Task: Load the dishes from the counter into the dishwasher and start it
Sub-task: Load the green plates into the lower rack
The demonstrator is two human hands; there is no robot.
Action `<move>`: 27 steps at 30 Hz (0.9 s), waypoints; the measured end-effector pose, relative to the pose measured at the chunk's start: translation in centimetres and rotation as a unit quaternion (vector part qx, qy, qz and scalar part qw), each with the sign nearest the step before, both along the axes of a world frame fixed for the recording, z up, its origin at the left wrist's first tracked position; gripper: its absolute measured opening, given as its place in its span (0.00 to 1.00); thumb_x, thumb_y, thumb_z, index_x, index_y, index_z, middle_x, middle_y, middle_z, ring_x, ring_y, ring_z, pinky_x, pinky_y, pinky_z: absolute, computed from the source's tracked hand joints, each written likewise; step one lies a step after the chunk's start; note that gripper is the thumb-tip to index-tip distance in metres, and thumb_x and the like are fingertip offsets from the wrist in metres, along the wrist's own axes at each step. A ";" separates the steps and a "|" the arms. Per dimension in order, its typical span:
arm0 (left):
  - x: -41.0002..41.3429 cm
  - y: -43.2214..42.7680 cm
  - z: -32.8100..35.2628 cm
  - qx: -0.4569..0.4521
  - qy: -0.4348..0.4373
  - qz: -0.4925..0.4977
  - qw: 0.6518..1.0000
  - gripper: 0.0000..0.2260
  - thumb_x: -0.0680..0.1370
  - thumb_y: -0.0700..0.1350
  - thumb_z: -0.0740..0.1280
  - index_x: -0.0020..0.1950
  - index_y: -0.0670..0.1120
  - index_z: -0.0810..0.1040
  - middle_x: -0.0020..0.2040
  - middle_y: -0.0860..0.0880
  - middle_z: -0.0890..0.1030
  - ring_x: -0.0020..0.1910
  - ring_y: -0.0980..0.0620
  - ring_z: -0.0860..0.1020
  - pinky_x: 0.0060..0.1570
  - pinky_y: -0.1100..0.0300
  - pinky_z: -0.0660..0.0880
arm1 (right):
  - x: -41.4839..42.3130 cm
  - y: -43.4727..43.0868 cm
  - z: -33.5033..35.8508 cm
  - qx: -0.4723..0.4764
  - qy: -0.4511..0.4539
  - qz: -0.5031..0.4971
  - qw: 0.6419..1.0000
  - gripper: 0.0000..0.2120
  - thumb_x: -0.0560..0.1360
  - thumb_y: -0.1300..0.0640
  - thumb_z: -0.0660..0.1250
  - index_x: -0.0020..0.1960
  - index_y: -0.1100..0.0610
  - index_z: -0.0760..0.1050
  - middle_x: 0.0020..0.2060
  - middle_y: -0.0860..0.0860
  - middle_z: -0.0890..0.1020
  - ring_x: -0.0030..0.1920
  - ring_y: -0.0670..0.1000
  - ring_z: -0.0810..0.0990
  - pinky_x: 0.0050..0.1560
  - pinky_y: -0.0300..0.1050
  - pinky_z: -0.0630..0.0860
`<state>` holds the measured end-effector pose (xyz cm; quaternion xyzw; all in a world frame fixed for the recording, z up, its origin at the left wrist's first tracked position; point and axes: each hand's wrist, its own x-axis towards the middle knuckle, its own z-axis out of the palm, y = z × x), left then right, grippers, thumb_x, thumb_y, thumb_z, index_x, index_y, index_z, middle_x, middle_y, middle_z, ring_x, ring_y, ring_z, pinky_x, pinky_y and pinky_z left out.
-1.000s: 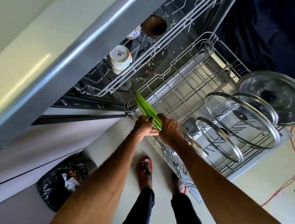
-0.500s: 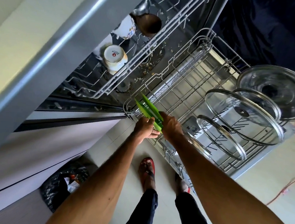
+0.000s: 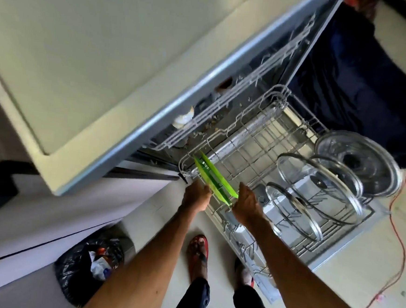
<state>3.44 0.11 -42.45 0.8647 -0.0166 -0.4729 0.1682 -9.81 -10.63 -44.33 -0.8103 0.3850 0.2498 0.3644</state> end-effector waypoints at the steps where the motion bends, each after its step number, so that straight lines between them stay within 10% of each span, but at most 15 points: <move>1: 0.0 0.4 1.5 0.010 -0.011 -0.032 0.999 0.19 0.82 0.52 0.58 0.58 0.37 0.77 0.56 0.35 0.82 0.56 0.38 0.81 0.56 0.50 0.79 | 0.2 0.1 1.8 0.002 -0.004 0.007 1.000 0.33 0.79 0.66 0.60 0.80 0.63 0.49 0.76 0.62 0.61 0.76 0.59 0.62 0.71 0.46 0.66; 4: -0.2 1.2 7.6 0.021 -0.007 -0.081 0.996 0.20 0.84 0.52 0.56 0.60 0.36 0.78 0.60 0.35 0.81 0.62 0.38 0.79 0.59 0.52 0.75 | 1.1 0.0 7.9 -0.013 -0.018 0.022 1.000 0.38 0.77 0.65 0.59 0.82 0.60 0.44 0.81 0.59 0.51 0.81 0.58 0.52 0.79 0.51 0.56; 9: -1.1 1.8 21.6 -0.010 -0.015 -0.040 0.999 0.18 0.83 0.51 0.60 0.63 0.39 0.77 0.61 0.40 0.81 0.60 0.41 0.80 0.57 0.55 0.77 | 3.3 -1.2 23.2 -0.061 -0.076 0.055 0.994 0.25 0.76 0.65 0.63 0.73 0.58 0.68 0.67 0.57 0.77 0.66 0.55 0.77 0.63 0.45 0.74; 15: -1.9 4.0 39.0 -0.084 -0.075 -0.047 0.993 0.17 0.81 0.52 0.63 0.64 0.42 0.78 0.61 0.42 0.82 0.58 0.43 0.82 0.46 0.62 0.77 | 5.5 0.6 39.7 -0.043 -0.149 0.167 0.974 0.17 0.70 0.53 0.63 0.58 0.47 0.78 0.55 0.51 0.83 0.59 0.53 0.81 0.57 0.43 0.75; 18: -1.9 6.6 47.2 -0.144 -0.121 -0.093 0.978 0.17 0.81 0.48 0.61 0.65 0.40 0.77 0.61 0.41 0.81 0.62 0.43 0.79 0.57 0.57 0.76 | 7.3 3.5 48.3 -0.061 -0.201 0.222 0.952 0.13 0.69 0.53 0.65 0.53 0.51 0.80 0.48 0.50 0.85 0.52 0.51 0.83 0.49 0.41 0.74; 27: 2.5 20.3 55.7 -0.171 -0.277 -0.064 0.943 0.07 0.78 0.40 0.63 0.48 0.45 0.82 0.47 0.46 0.85 0.44 0.48 0.83 0.46 0.57 0.78 | 13.5 15.5 59.0 -0.044 -0.363 0.324 0.872 0.07 0.69 0.57 0.63 0.44 0.52 0.79 0.38 0.45 0.84 0.39 0.44 0.82 0.42 0.45 0.80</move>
